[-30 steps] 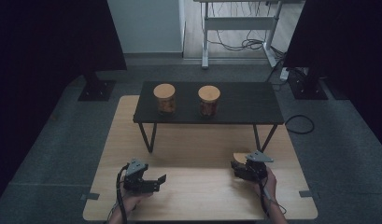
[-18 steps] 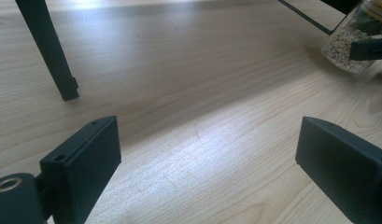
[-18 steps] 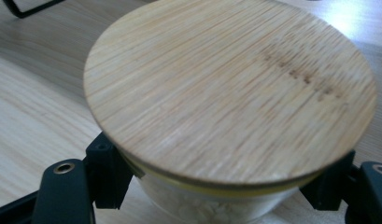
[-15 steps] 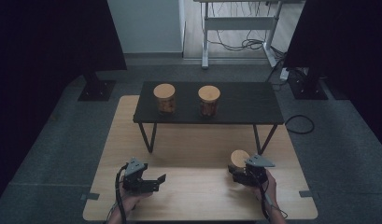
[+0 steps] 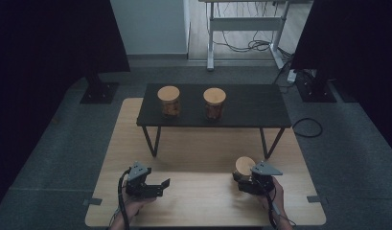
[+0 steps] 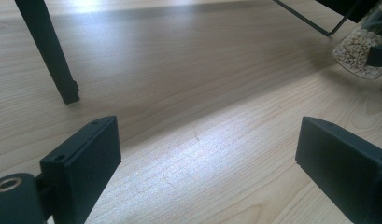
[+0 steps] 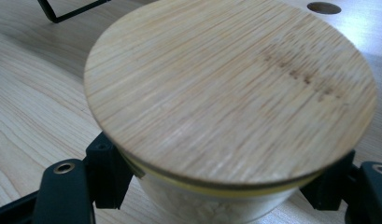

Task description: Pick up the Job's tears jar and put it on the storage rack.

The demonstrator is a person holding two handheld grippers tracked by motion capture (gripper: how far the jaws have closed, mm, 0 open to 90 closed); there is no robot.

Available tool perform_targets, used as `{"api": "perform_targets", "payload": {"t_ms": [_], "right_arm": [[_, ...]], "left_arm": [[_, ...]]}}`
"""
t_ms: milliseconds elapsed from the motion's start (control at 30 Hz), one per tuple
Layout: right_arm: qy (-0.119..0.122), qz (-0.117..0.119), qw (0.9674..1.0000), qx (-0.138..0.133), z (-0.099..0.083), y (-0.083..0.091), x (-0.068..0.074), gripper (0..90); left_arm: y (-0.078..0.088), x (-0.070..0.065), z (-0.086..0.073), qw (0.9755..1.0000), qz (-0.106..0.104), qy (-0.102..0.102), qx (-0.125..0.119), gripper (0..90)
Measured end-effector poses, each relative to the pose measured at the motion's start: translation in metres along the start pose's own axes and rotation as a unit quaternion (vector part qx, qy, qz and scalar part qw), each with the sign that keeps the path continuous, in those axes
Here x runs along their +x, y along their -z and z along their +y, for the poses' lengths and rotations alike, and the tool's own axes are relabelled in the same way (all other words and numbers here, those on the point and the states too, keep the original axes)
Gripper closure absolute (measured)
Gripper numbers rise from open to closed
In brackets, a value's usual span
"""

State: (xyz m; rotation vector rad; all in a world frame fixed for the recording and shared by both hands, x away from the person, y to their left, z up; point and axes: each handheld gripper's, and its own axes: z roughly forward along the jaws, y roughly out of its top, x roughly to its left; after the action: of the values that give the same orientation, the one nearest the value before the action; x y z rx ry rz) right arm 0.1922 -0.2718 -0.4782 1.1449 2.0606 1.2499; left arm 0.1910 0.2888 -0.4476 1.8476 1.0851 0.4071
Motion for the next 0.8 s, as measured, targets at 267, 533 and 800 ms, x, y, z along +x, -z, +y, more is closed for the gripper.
{"api": "perform_targets", "payload": {"t_ms": [267, 533, 800], "right_arm": [[0.003, 0.001, 0.9999, -0.011, 0.0, 0.006, 0.001, 24.8], [0.007, 0.007, 0.9998, -0.02, 0.002, 0.011, 0.002, 24.8], [0.01, 0.012, 0.9994, -0.03, 0.002, 0.015, 0.004, 24.9]], "left_arm": [[0.0, 0.0, 0.0, 1.0, 0.001, 0.0, -0.001, 6.4], [0.0, 0.0, 0.0, 1.0, 0.001, 0.0, 0.0, 6.4], [0.0, 0.0, 0.0, 1.0, 0.001, 0.0, -0.001, 6.4]]}}
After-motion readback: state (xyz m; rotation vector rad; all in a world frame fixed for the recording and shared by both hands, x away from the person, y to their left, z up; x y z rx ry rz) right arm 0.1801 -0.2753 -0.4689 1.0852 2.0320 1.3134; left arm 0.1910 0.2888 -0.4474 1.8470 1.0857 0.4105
